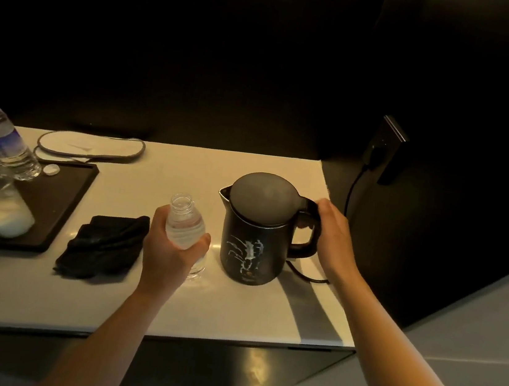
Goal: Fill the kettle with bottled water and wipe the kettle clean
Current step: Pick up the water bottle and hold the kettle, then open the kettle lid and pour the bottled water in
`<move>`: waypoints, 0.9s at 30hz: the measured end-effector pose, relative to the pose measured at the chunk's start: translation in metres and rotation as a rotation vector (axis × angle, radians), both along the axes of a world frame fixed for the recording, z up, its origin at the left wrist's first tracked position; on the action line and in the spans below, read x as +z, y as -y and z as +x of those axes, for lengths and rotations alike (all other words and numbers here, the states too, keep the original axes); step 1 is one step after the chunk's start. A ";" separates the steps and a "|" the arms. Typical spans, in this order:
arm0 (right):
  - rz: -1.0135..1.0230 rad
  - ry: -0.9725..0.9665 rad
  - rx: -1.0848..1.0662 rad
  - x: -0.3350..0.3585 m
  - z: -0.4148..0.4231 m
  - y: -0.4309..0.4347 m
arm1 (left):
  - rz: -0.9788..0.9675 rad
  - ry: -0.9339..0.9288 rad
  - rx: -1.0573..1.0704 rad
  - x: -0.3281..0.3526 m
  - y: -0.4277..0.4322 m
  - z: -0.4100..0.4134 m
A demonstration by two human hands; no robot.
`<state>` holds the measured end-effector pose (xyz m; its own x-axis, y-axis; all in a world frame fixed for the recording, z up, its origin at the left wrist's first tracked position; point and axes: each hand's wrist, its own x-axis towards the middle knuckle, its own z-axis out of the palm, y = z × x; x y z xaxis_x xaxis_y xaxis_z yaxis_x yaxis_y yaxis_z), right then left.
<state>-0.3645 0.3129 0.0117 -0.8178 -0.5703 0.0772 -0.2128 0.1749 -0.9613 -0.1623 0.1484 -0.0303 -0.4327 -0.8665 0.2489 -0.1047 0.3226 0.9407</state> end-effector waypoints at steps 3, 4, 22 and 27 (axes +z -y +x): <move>-0.039 0.125 0.019 -0.010 -0.006 -0.003 | 0.021 -0.002 0.011 -0.001 0.001 -0.002; -0.076 0.190 0.033 -0.011 -0.009 -0.005 | 0.030 -0.007 0.015 -0.002 0.001 -0.003; -0.150 0.261 0.205 -0.001 -0.019 -0.011 | 0.026 -0.130 0.082 -0.004 -0.007 -0.014; 0.067 -0.226 0.265 0.015 -0.004 -0.006 | 0.007 -0.145 0.177 -0.014 -0.011 -0.018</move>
